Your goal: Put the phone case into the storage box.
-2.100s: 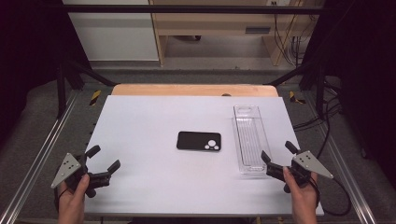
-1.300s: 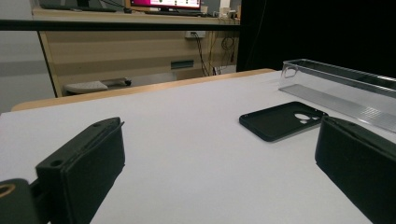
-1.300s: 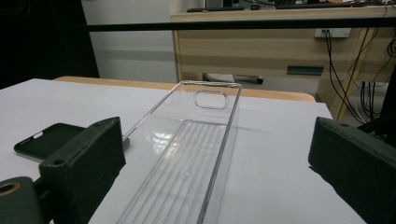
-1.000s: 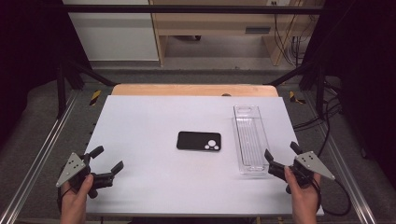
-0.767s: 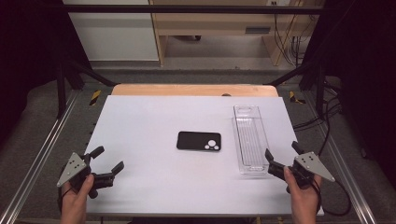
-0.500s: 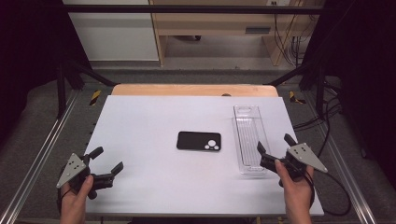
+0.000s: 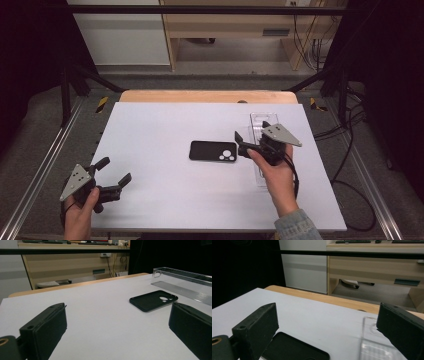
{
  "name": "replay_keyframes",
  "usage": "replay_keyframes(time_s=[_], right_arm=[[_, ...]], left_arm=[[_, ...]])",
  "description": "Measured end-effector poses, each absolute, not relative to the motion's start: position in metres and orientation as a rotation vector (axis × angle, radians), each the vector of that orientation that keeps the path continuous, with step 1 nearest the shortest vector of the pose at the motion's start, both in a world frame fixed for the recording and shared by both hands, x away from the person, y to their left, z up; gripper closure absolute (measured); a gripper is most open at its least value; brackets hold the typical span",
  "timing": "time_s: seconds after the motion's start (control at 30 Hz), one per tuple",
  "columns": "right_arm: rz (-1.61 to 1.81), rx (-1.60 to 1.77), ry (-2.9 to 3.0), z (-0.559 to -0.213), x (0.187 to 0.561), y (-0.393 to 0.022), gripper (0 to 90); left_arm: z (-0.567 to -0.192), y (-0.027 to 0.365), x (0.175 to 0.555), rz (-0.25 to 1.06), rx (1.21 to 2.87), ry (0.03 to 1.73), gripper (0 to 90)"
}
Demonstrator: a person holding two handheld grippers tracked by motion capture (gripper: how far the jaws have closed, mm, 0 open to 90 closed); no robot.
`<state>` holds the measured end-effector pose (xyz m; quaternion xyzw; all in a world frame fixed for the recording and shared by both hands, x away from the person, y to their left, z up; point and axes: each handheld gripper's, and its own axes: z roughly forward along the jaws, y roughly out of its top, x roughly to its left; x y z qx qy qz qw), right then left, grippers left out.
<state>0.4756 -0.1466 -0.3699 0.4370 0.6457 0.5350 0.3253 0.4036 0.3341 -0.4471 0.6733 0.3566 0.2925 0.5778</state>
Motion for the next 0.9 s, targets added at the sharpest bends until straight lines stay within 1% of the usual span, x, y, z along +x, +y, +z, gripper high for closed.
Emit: replay_keyframes(time_s=[0.23, 0.43, 0.6, 0.63, 0.9], right_arm=[[1.412, 1.195, 1.776, -0.383, 0.492, -0.109, 6.6], [1.378, 1.233, 1.839, -0.398, 0.501, -0.089, 7.2], [1.361, 1.244, 1.857, -0.406, 0.502, -0.083, 9.9], [1.351, 1.262, 1.884, -0.409, 0.502, -0.082, 12.0], [1.297, 1.316, 1.919, -0.421, 0.502, -0.077, 18.3]], left_arm=[[-0.447, 0.334, 0.404, 0.682, 1.577, 0.833, 1.7], [-0.447, 0.334, 0.404, 0.680, 1.576, 0.832, 1.7], [-0.447, 0.334, 0.404, 0.678, 1.577, 0.831, 1.8], [-0.447, 0.333, 0.405, 0.676, 1.577, 0.829, 1.9], [-0.447, 0.333, 0.405, 0.677, 1.578, 0.828, 1.9]])
